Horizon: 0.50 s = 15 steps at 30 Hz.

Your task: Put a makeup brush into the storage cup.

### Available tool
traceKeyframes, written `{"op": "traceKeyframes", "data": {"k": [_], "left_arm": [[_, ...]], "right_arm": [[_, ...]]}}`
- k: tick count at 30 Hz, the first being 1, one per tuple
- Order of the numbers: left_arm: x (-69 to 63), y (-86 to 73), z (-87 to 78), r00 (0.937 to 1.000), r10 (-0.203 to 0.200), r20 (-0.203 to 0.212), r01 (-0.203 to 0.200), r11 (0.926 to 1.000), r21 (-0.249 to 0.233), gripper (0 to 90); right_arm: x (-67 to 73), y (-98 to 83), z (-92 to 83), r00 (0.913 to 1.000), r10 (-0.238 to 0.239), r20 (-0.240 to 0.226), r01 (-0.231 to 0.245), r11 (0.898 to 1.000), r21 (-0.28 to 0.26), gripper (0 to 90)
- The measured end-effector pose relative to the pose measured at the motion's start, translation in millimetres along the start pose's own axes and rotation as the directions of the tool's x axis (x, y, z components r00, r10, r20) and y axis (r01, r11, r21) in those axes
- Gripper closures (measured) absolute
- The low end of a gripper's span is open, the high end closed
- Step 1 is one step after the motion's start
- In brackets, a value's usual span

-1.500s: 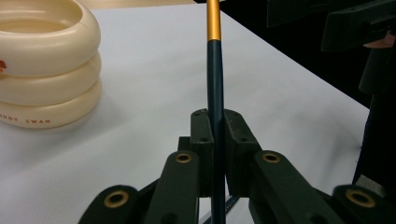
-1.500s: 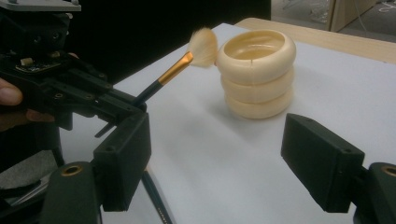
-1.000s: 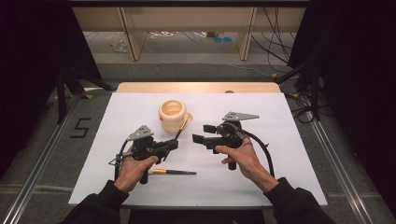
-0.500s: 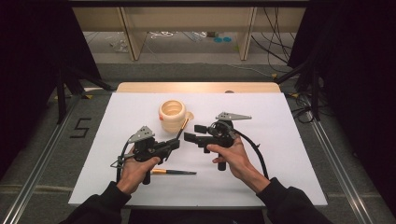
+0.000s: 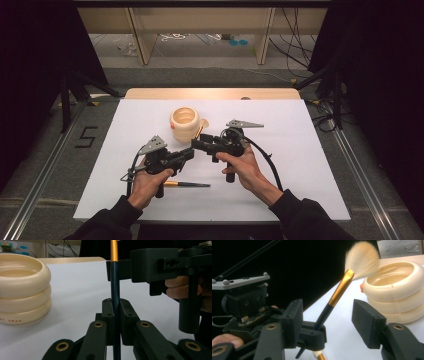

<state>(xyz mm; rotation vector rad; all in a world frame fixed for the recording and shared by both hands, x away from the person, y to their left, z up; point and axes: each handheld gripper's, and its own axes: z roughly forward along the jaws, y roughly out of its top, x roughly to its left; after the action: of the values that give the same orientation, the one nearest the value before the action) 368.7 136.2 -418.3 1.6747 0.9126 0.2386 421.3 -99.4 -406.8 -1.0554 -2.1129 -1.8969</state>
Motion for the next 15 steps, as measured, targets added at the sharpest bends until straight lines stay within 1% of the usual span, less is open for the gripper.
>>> {"op": "traceKeyframes", "data": {"k": [3,5,6,8,9,10,15], "left_arm": [[-0.5,0.1,0.1,1.0,-0.003,0.001,0.003,1.0,-0.009,83.8],[-1.2,-0.4,0.2,0.9999,-0.016,-0.002,0.016,0.9998,-0.015,83.8],[-1.4,-0.6,0.2,0.9998,-0.022,-0.003,0.021,0.9996,-0.018,83.8],[-1.9,-0.8,-0.1,0.9995,-0.029,-0.01,0.029,0.9993,-0.025,83.8],[-2.0,-0.8,0.0,0.9995,-0.031,-0.008,0.03,0.9992,-0.028,83.8],[-1.5,-0.4,-0.3,0.9999,-0.014,-0.001,0.014,0.9993,-0.034,83.7],[-2.6,-0.2,-0.7,0.9997,-0.023,-0.006,0.023,0.9983,-0.053,83.8]], "right_arm": [[0.5,0.0,1.7,0.9999,0.012,-0.006,-0.012,1.0,-0.002,46.4],[0.1,-0.4,3.6,0.9999,0.015,-0.008,-0.015,1.0,-0.009,49.7],[0.7,-0.5,4.0,0.9996,0.027,-0.012,-0.027,1.0,-0.01,50.8],[0.4,-0.7,4.7,0.9994,0.029,-0.016,-0.03,0.999,-0.013,51.5],[0.8,-0.7,5.3,0.9991,0.039,-0.019,-0.039,0.999,-0.016,53.1],[1.1,-0.6,5.8,0.9988,0.044,-0.022,-0.045,0.999,-0.021,53.9],[2.1,0.1,6.4,0.9983,0.05,-0.029,-0.051,0.998,-0.037,56.8]]}}
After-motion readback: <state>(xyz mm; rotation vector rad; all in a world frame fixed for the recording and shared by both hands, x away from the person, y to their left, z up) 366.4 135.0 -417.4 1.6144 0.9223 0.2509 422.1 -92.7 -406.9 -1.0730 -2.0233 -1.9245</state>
